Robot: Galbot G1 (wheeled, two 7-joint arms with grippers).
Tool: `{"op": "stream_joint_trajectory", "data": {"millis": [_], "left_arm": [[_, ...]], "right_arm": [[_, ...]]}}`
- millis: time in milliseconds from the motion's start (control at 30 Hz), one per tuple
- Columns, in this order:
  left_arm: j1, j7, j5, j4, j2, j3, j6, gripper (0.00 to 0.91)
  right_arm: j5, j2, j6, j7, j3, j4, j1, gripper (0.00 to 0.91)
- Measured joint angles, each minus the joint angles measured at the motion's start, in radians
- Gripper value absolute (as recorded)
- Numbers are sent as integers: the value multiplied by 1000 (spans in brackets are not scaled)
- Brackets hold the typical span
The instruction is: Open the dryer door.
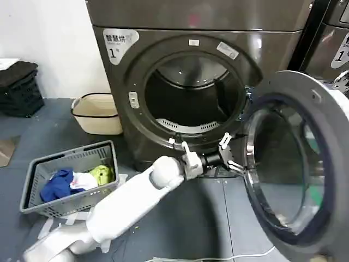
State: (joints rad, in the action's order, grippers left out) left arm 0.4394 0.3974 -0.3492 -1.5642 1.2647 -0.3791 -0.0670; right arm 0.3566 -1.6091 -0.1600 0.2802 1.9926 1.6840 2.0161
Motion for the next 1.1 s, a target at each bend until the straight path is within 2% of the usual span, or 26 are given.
{"op": "stream_joint_trajectory", "data": {"millis": [400,833,1100], "left_arm": [[-75,-1,11,116,93,-46,-8,907],[-130,-10,28,245,201,-60,-9,907],[-139,-10,31,284,227,-63,-14,907]], "right_arm": [[-2,0,24,-4,12,1,9,907],[-3,0,21,-8,6,33,5,907],[-1,0,23,-13,7,34,5,907]]}}
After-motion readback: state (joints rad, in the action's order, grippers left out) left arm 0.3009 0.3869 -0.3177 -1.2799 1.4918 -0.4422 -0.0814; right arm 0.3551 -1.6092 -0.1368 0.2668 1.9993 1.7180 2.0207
